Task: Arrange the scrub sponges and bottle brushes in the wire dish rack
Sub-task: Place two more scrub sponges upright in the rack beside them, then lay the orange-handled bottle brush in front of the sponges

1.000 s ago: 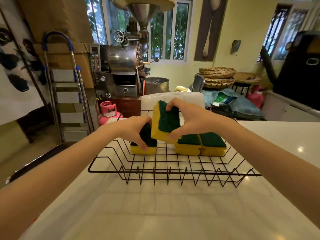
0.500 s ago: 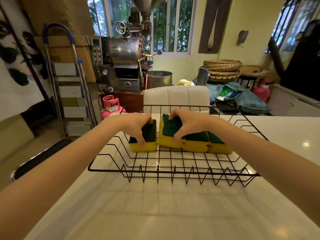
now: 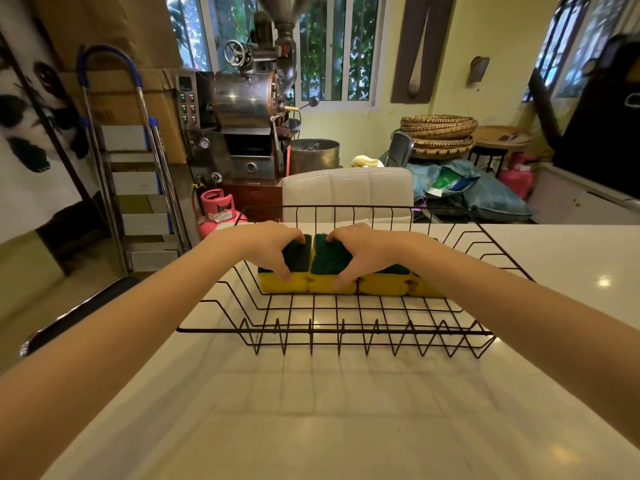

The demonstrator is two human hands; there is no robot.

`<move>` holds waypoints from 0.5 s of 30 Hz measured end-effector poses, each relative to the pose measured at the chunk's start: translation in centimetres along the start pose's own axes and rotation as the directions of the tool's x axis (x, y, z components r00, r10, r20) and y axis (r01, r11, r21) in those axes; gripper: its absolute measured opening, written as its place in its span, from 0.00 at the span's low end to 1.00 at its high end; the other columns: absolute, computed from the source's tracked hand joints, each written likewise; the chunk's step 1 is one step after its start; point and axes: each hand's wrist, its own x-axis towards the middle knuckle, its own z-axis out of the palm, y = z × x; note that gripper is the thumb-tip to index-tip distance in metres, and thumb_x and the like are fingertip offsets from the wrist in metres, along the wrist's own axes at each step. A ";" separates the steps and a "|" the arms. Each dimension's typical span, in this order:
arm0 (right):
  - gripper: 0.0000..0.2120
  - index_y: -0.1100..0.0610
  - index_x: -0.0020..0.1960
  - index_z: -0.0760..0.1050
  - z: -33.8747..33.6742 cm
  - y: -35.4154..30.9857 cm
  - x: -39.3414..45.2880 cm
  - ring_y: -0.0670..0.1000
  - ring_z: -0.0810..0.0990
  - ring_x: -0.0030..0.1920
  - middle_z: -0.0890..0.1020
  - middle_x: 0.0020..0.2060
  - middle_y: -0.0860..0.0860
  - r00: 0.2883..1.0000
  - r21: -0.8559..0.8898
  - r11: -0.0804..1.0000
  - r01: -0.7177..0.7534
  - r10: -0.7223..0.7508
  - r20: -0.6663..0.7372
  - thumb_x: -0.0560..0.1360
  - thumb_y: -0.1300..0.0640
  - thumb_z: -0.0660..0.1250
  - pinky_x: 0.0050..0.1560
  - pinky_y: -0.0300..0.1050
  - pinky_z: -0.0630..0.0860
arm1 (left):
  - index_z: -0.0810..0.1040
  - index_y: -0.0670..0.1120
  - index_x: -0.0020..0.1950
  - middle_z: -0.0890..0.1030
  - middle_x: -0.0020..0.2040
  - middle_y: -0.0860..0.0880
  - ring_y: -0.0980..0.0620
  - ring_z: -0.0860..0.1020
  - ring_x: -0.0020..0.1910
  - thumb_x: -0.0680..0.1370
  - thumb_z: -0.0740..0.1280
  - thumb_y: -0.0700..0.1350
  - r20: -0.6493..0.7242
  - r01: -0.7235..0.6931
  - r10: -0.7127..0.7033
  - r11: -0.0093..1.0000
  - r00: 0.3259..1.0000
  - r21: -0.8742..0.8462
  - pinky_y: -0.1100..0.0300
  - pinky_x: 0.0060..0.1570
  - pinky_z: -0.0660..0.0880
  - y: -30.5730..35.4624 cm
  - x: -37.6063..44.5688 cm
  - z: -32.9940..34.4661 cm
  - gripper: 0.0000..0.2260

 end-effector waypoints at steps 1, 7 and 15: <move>0.39 0.57 0.69 0.58 -0.3 -0.1 -0.4 0.57 0.67 0.63 0.69 0.64 0.57 1.000 0.002 1.000 0.004 -0.004 -0.011 0.65 0.47 0.72 0.61 0.51 0.70 | 0.65 0.48 0.65 0.73 0.60 0.45 0.48 0.71 0.53 0.68 0.71 0.48 0.013 0.003 -0.004 1.000 1.000 0.016 0.55 0.52 0.70 0.4 -0.2 -0.2 0.28; 0.40 0.52 0.72 0.52 -3.0 -0.7 -5.7 0.55 0.66 0.67 0.64 0.71 0.55 0.997 0.134 0.990 0.041 -0.032 -0.070 0.68 0.50 0.71 0.64 0.49 0.65 | 0.59 0.52 0.69 0.67 0.69 0.48 0.48 0.67 0.65 0.71 0.67 0.54 -0.026 -0.101 0.100 0.994 0.995 -0.040 0.55 0.61 0.64 4.4 -3.5 -2.1 0.30; 0.34 0.47 0.69 0.57 -1.4 -1.2 -17.3 0.47 0.73 0.59 0.71 0.65 0.48 0.980 0.276 0.958 0.079 -0.025 -0.196 0.68 0.49 0.70 0.58 0.42 0.72 | 0.69 0.54 0.62 0.75 0.56 0.57 0.59 0.73 0.53 0.70 0.68 0.54 -0.257 -0.454 0.406 0.875 0.877 -0.168 0.67 0.52 0.70 13.4 -10.7 -0.3 0.22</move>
